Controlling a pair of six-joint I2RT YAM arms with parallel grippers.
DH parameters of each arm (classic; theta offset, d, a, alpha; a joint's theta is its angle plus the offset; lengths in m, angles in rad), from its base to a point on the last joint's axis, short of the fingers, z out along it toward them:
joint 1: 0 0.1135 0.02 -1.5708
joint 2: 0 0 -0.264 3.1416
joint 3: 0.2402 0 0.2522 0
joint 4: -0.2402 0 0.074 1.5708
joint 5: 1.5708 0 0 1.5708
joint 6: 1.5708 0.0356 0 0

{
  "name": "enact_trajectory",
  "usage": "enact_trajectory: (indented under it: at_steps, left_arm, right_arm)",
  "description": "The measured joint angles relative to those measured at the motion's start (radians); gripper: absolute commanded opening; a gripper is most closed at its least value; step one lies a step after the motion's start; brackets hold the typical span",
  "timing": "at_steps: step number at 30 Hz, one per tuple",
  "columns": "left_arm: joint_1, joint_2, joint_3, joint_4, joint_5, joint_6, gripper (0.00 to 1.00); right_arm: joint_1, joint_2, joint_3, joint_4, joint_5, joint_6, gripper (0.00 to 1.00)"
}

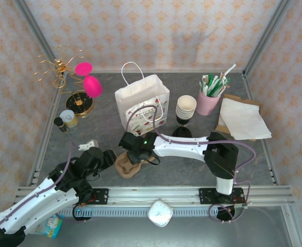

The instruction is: Pack the takeout coffee

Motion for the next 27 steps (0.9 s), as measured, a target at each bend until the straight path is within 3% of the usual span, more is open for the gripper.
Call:
enact_trajectory:
  at_steps: [27]
  left_arm:
    - [0.0, 0.027, 0.024, 0.087, 0.055, 0.011, 0.47]
  right_arm:
    - [-0.001, -0.099, 0.003, -0.008, -0.003, 0.019, 0.43]
